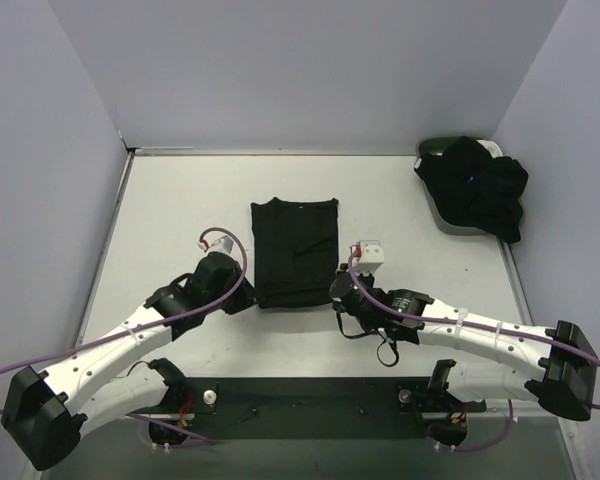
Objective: Fold and stack the t-shirts
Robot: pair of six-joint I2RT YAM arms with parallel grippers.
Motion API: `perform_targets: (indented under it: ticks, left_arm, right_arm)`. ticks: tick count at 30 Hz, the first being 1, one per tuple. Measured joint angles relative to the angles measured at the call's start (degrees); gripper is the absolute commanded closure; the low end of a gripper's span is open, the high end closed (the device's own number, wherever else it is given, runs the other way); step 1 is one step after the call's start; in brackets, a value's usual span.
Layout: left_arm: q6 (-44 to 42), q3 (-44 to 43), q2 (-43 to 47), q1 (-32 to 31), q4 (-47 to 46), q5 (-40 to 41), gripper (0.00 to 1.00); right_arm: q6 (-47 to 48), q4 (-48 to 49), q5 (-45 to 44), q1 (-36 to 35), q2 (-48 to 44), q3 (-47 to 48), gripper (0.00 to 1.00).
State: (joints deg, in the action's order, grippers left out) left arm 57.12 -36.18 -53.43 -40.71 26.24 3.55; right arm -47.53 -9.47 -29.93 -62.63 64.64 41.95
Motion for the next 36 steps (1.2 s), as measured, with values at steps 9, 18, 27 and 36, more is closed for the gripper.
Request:
perform_targets:
  ticks: [9, 18, 27, 36]
  left_arm:
    - [-2.4, -8.1, -9.4, 4.6, -3.5, -1.1, 1.00]
    - [-4.6, -15.8, -14.1, 11.1, -4.2, -3.8, 1.00]
    - [-6.7, -23.0, -23.0, 14.3, -4.5, -6.0, 1.00]
    - [-7.4, -27.4, -35.6, 17.5, -8.1, -8.9, 1.00]
  right_arm:
    - [5.0, 1.2, 2.6, 9.0, 1.5, 4.4, 1.00]
    - [9.2, 3.1, 8.2, 16.4, 7.8, 14.0, 1.00]
    - [10.9, 4.0, 12.9, 22.1, 18.9, 22.2, 1.00]
    - [11.4, 5.2, 17.8, 28.6, 29.3, 29.0, 1.00]
